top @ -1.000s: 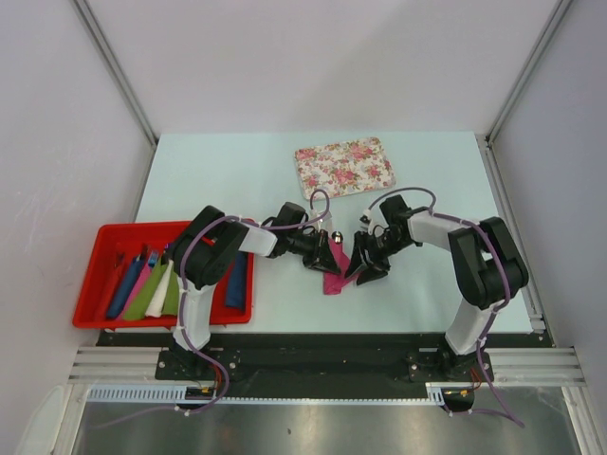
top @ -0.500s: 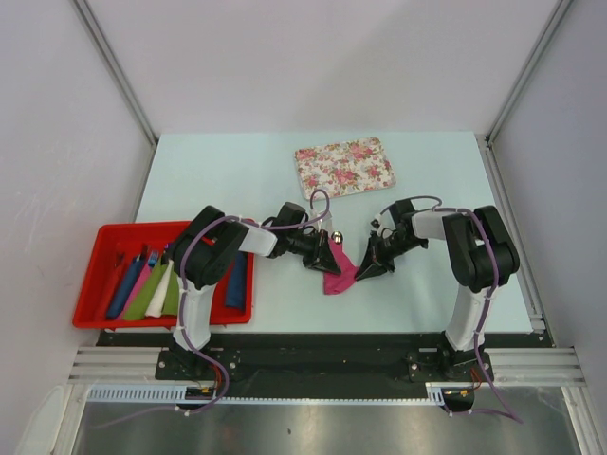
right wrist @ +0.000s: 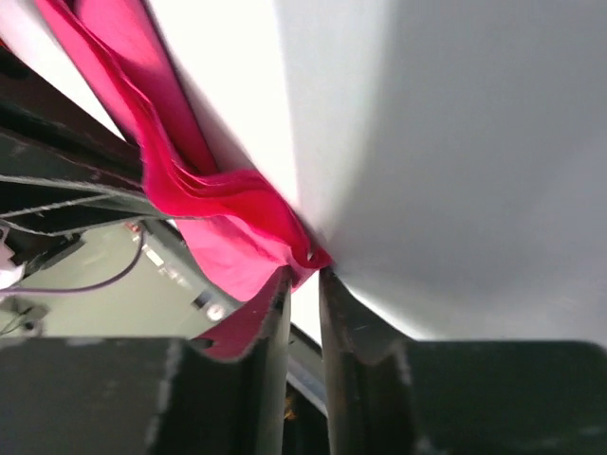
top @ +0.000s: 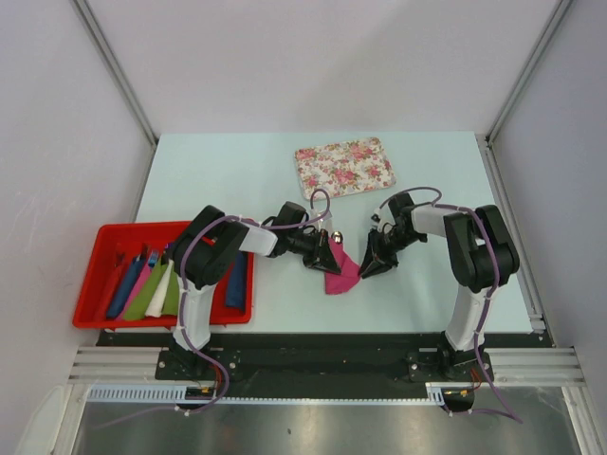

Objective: Place the utensils on the paper napkin and roll it up

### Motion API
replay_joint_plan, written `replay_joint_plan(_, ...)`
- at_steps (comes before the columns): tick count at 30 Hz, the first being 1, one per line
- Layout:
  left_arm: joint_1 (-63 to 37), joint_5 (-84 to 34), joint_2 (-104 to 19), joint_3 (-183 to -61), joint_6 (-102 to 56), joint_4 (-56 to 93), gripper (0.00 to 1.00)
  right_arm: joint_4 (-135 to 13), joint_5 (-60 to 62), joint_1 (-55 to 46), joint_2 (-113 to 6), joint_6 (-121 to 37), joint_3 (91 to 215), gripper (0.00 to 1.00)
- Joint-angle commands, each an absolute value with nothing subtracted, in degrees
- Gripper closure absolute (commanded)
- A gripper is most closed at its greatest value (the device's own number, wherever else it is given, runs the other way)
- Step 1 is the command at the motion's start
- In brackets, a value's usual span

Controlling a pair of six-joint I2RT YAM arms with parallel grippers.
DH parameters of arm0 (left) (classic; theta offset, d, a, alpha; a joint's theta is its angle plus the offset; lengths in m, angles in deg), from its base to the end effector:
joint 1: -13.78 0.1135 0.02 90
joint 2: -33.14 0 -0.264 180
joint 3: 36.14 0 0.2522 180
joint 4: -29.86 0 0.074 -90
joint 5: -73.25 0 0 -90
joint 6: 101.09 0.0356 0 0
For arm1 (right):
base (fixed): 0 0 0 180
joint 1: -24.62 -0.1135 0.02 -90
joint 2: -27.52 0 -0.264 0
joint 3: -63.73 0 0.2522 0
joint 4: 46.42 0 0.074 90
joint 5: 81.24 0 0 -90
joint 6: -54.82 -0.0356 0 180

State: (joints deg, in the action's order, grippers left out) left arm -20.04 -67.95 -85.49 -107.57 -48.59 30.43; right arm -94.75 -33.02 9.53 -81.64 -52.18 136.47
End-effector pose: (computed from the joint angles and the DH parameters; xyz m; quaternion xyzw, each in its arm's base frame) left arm 0.3036 -0.2368 0.0902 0.1327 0.8427 -0.5205 0.0367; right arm 0.3016 0.1059 0.1130 0.0008 -0.9334 -0.3542 0.0573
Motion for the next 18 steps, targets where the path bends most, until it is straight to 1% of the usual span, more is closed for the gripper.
replay_joint_plan(1,-19.35,-62.54,-87.10,-107.47,-45.19,27.61,0.86,-96.66,-28.51,10.65,-76.83,-48.10,140.59,0.75)
replay_joint_plan(7,-19.35,-62.72,-86.75,-107.38,-45.11,27.53,0.86,-92.36,-31.06,10.03,-69.78,-52.22,141.74,0.74)
replay_joint_plan(9,-19.44,-62.81,-86.66,-107.29,-45.28,27.70,0.87,-89.64,-32.45,8.63,-69.42,-53.63,141.39,0.75)
replay_joint_plan(15,-19.26,-63.42,-86.22,-107.47,-45.28,28.23,0.86,-85.16,-33.52,3.80,-73.28,-56.89,140.52,0.82)
replay_joint_plan(16,-19.26,-63.42,-86.22,-107.47,-45.19,28.23,0.86,-84.62,-33.17,3.62,-73.90,-56.89,140.25,0.84)
replay_joint_plan(18,-19.26,-63.60,-85.87,-107.12,-45.19,28.67,0.86,-82.35,-32.73,3.53,-75.65,-57.86,139.72,0.85)
